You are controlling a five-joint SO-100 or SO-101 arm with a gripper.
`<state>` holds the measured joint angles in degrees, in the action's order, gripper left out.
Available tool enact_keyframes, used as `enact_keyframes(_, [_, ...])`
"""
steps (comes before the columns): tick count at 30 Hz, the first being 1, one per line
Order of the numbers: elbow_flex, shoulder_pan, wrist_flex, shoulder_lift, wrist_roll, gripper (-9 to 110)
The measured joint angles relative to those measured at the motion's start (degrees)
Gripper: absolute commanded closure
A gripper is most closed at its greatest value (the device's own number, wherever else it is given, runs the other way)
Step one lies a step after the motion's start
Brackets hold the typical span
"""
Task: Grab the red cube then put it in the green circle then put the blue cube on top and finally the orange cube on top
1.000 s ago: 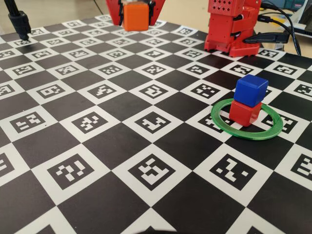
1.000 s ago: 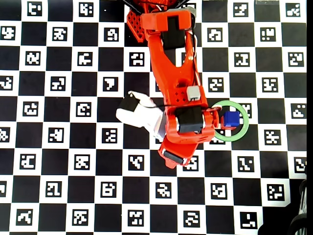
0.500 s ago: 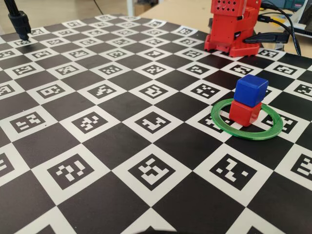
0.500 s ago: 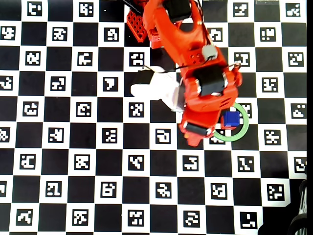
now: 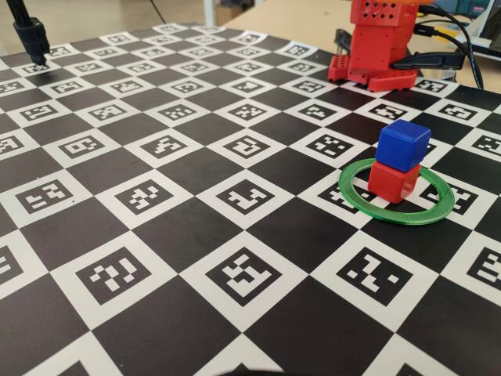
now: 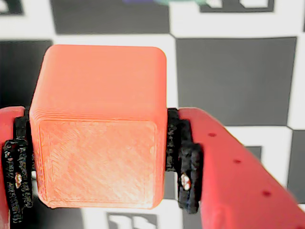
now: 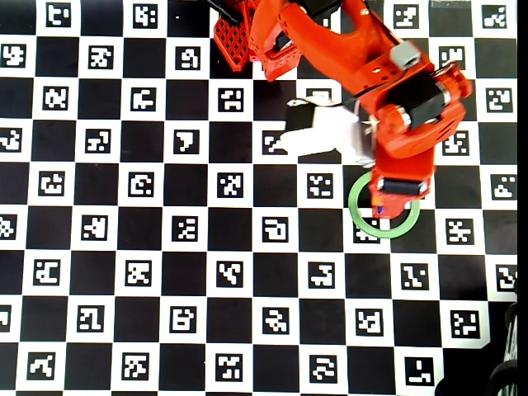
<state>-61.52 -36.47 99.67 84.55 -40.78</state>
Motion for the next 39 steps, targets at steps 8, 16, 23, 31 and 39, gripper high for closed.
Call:
enact_keyframes(8, [2.37, -5.71, 0.0, -5.71, -0.97, 97])
enact_keyframes(16, [4.83, -6.68, -1.49, -11.07, 0.88, 97])
enact_keyframes(23, [1.14, -1.67, -6.5, -11.16, 2.81, 97])
enact_keyframes(31, [-5.98, 2.02, -10.72, -11.16, 5.8, 97])
enact_keyframes(39, [-8.79, 2.29, -11.69, -10.9, 5.8, 97])
